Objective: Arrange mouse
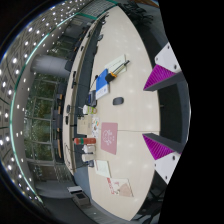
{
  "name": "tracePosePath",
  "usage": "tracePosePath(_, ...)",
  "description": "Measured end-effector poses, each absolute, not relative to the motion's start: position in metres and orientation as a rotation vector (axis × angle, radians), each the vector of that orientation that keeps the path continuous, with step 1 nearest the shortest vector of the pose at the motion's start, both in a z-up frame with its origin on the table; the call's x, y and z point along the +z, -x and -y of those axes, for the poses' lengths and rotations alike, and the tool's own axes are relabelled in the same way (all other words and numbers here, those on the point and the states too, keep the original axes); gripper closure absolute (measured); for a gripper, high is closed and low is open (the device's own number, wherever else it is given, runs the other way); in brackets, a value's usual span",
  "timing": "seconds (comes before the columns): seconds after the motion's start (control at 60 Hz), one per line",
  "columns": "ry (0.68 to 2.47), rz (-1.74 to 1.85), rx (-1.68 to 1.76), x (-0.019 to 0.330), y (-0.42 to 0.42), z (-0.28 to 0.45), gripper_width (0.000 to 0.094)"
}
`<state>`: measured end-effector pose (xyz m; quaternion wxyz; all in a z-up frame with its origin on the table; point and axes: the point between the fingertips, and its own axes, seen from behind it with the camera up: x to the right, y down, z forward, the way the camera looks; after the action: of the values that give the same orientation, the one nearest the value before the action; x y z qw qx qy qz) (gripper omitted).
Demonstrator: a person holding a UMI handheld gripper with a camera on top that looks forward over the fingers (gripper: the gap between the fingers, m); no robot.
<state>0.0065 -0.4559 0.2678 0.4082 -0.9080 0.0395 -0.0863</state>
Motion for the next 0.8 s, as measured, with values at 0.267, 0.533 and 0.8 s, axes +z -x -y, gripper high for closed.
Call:
tracePosePath(0.267,2.372,-0.106,-0.242,0.189,-0.063,0.438,0.0077)
tracePosePath(0.533,2.307,-0.112,-0.184,0.098,-0.124,0.323,0.0075)
tracePosePath(0.8,2.231,-0.111,-0.084,0.036,-0.167,0.186,0.0088)
